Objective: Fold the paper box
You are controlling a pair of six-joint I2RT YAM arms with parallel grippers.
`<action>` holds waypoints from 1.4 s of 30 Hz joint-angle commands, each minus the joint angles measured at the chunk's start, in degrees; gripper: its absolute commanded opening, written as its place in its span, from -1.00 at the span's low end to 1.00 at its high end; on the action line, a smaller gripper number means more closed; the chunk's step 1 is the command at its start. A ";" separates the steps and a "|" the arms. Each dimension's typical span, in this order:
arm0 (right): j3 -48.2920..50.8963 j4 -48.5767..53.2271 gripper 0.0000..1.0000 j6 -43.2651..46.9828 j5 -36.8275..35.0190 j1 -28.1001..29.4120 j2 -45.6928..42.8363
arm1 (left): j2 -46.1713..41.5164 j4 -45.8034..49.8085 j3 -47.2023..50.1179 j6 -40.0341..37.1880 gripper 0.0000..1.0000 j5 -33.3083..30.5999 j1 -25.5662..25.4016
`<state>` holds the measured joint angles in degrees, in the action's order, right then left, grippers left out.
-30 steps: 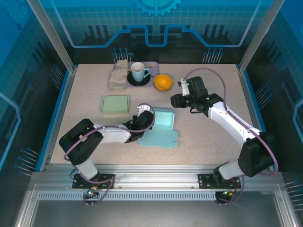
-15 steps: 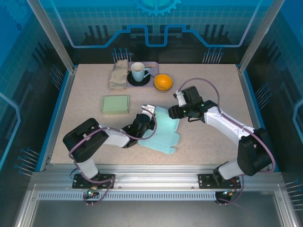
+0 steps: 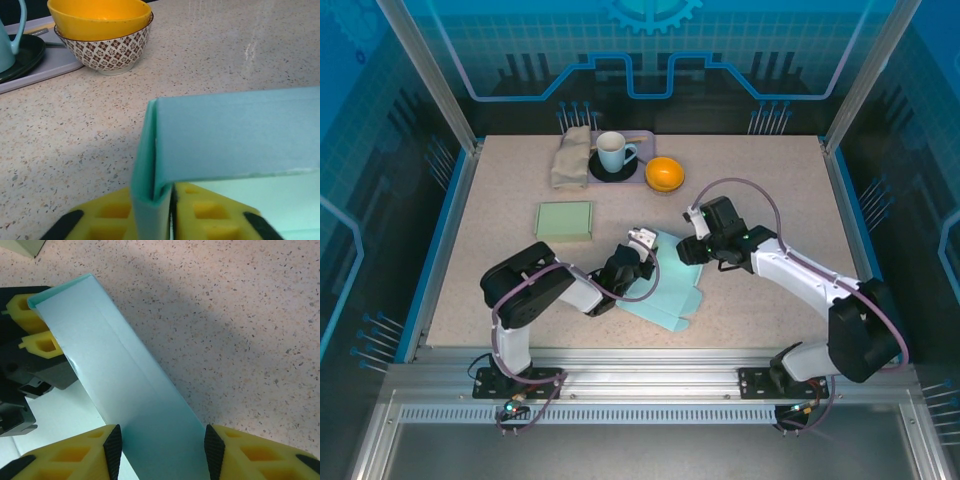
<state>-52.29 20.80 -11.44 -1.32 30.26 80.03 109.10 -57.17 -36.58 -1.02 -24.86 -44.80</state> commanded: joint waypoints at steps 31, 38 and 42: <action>2.21 0.12 -0.06 11.08 -0.03 2.35 3.09 | -9.22 18.98 -3.29 1.68 -0.01 26.64 10.65; 0.04 0.76 -0.12 13.13 2.49 -0.10 4.73 | -5.26 19.87 -6.42 -0.70 -0.11 26.88 11.01; -0.42 0.65 -0.13 12.72 2.99 -0.89 5.49 | -4.27 19.31 -6.86 -0.81 -0.44 26.56 11.05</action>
<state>-52.97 16.62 0.51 -0.43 29.91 83.40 103.94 -38.20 -41.95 -0.71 0.25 -34.00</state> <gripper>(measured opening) 0.437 0.304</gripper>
